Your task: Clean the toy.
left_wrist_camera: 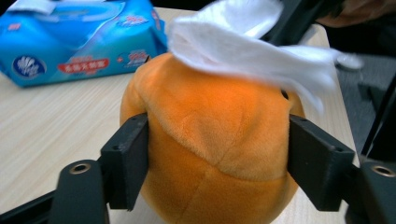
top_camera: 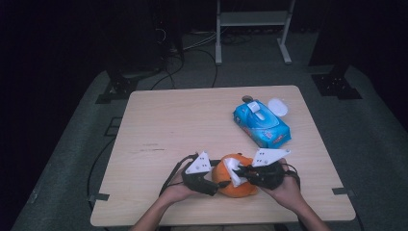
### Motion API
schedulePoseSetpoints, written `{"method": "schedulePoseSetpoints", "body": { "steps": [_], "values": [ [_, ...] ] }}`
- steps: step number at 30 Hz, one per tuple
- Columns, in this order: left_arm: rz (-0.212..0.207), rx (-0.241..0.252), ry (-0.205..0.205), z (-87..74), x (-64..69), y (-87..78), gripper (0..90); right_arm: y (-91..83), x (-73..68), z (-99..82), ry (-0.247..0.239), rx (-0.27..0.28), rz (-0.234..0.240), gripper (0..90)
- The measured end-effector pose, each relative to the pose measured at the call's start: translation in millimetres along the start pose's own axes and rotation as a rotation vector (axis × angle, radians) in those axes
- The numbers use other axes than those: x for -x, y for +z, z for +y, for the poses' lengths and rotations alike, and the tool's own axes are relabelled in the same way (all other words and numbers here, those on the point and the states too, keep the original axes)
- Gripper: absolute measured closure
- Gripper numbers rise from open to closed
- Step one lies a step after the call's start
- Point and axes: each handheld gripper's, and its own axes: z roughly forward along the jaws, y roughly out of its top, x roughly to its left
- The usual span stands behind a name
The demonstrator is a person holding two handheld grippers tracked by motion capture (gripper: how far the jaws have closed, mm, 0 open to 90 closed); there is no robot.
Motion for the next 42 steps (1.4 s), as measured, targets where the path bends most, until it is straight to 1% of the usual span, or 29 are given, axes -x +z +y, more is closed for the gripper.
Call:
{"method": "schedulePoseSetpoints", "body": {
  "steps": [1,2,4,6,7,9,11,12,14,15,16,17,18,20,21,24,26,29,30,32,33,34,35,36,37,38,40,41,42],
  "values": [
    [0.003,0.001,0.033,2.1,3.6,0.3,30.7,-0.2,-9.1,7.8,-0.033,0.013,0.013,84.8],
    [0.008,-0.008,0.071,4.1,6.7,0.2,31.1,-0.3,-10.9,9.8,-0.049,0.012,0.006,84.8],
    [0.009,-0.007,0.071,4.0,6.9,0.3,31.2,-1.0,-11.3,11.3,-0.056,0.009,-0.002,84.8],
    [0.001,-0.002,0.057,1.3,5.0,0.2,31.1,-3.6,-4.2,9.2,-0.045,0.011,-0.030,84.8],
    [-0.005,0.000,0.016,-0.6,2.0,0.2,28.3,-5.1,4.8,3.5,-0.021,-0.005,-0.050,84.8],
    [-0.017,0.005,-0.068,-1.1,-2.8,1.5,17.8,-4.6,14.3,-5.2,0.019,-0.016,-0.042,84.8],
    [-0.031,0.020,-0.135,-0.9,-5.3,3.3,11.3,-3.1,16.1,-9.8,0.049,-0.017,-0.018,84.8],
    [-0.027,0.019,-0.159,-0.9,-5.5,4.6,11.5,-2.6,14.9,-9.7,0.050,-0.016,-0.010,84.8],
    [-0.021,0.014,-0.155,-1.1,-4.7,5.3,16.1,-1.6,11.2,-7.9,0.038,-0.018,-0.005,84.8],
    [-0.011,0.021,-0.123,-1.3,-1.0,5.3,20.9,1.6,1.8,-3.4,0.020,-0.009,0.025,84.8],
    [-0.001,0.013,-0.087,-0.5,1.5,5.1,22.3,2.8,-1.8,-1.6,0.013,-0.005,0.034,84.8],
    [0.001,0.015,-0.064,0.2,3.3,4.7,24.8,4.3,-6.3,1.3,0.001,-0.002,0.044,84.8],
    [0.003,0.012,-0.035,1.5,5.5,4.0,26.3,5.2,-9.3,3.5,-0.012,-0.001,0.043,84.8],
    [0.011,0.008,-0.006,1.6,7.3,3.0,28.6,5.8,-13.2,9.1,-0.044,-0.006,0.025,84.8],
    [0.009,0.007,0.001,0.9,7.4,2.5,29.4,4.9,-11.9,9.6,-0.040,-0.002,0.018,84.8],
    [0.004,0.011,0.010,-0.3,7.9,2.1,30.0,0.2,-1.4,6.6,-0.022,0.000,-0.013,84.8],
    [0.001,0.015,0.005,-1.4,7.9,2.0,30.0,-3.6,8.5,1.8,-0.009,-0.007,-0.042,84.8],
    [-0.006,0.011,0.005,-2.0,7.3,1.9,29.7,-6.3,18.8,-7.4,0.032,-0.024,-0.047,84.8],
    [-0.007,0.011,-0.007,-1.2,6.7,2.4,28.3,-6.2,19.2,-9.1,0.038,-0.029,-0.044,84.8],
    [-0.009,0.008,-0.064,1.2,4.9,3.6,17.7,-4.5,17.0,-9.3,0.039,-0.032,-0.046,84.8],
    [-0.012,0.015,-0.096,1.3,3.7,4.4,13.1,-3.2,15.2,-8.7,0.029,-0.036,-0.050,84.8],
    [-0.012,0.015,-0.096,1.3,3.7,4.4,10.3,-3.2,15.2,-8.7,0.029,-0.036,-0.050,84.8],
    [-0.021,0.020,-0.144,-0.1,1.9,5.3,10.2,-1.4,12.1,-7.8,0.023,-0.039,-0.036,84.8],
    [-0.021,0.020,-0.144,-0.1,1.9,5.3,11.4,-1.4,12.1,-7.8,0.023,-0.039,-0.036,84.8],
    [-0.023,0.017,-0.140,-1.3,2.1,5.1,16.9,-0.7,8.8,-7.8,0.011,-0.049,-0.034,84.7],
    [-0.017,0.014,-0.114,-2.0,3.7,3.9,20.2,-1.1,8.5,-8.0,0.006,-0.049,-0.032,84.7],
    [-0.017,0.018,-0.104,-1.9,5.4,3.7,24.5,-2.0,8.0,-8.3,0.009,-0.050,-0.031,84.7],
    [-0.012,0.018,-0.079,-1.2,7.9,3.9,24.5,-3.0,7.8,-8.3,0.010,-0.049,-0.030,84.7],
    [-0.009,0.016,-0.034,0.1,10.8,3.7,27.6,-5.3,5.2,-6.0,0.007,-0.032,-0.023,84.8]
  ]
}}
